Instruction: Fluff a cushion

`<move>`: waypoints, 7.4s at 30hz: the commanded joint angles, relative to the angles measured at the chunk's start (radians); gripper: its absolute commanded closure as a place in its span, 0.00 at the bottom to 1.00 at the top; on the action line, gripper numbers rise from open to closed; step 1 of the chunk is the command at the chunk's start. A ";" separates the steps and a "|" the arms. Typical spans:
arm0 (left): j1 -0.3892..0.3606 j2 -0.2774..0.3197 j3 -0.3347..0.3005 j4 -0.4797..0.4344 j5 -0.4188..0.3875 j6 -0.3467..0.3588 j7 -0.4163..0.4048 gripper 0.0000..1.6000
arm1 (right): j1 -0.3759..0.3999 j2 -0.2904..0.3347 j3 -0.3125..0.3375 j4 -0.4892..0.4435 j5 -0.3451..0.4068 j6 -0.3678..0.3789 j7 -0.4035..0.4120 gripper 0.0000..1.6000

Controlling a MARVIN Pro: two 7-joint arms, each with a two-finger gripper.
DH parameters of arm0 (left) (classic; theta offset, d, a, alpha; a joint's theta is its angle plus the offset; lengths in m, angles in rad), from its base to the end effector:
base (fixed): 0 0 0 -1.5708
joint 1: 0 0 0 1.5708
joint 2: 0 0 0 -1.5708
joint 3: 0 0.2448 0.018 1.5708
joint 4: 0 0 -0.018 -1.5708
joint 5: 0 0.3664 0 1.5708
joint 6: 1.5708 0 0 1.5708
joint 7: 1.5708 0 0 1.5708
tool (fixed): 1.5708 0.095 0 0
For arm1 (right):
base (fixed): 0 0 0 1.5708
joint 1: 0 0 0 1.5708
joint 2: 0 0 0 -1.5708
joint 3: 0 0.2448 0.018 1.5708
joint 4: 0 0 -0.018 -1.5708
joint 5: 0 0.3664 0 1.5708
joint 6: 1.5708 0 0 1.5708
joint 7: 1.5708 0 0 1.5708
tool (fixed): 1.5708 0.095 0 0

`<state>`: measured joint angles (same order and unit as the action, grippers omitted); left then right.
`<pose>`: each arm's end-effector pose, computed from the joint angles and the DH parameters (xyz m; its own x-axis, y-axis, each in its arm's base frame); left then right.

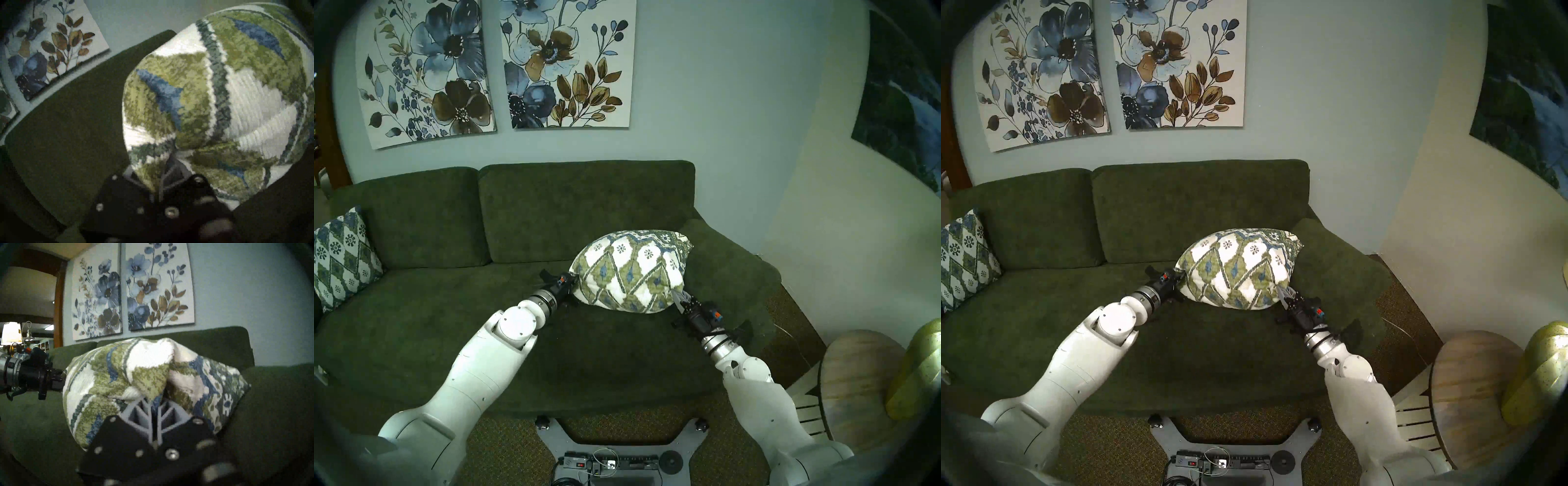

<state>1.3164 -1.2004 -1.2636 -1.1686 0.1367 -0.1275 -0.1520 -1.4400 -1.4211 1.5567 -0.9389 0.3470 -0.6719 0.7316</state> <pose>0.5139 0.0190 -0.3378 0.0026 -0.5409 0.8411 -0.3701 -0.7819 -0.5017 0.4409 -0.0187 -0.4059 -0.1924 -0.1207 0.9739 0.5201 -0.8541 -0.0031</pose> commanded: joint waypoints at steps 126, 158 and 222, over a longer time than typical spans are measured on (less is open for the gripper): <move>-0.152 -0.138 0.133 0.738 0.187 -0.216 -0.064 1.00 | 0.114 -0.027 -0.112 0.655 -0.098 -0.019 -0.100 0.84; -0.163 -0.143 0.154 0.772 0.188 -0.365 -0.014 1.00 | 0.230 0.007 0.012 0.362 0.017 -0.288 0.195 0.00; -0.148 -0.202 0.222 0.792 0.197 -0.408 0.007 1.00 | 0.098 -0.169 -0.218 -0.019 0.186 -0.059 0.076 0.00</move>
<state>1.1221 -1.3529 -1.0703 -0.3637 0.3241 -0.5062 -0.1074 -1.4457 -1.5190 1.3571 -1.0393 0.5546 -0.8318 0.8748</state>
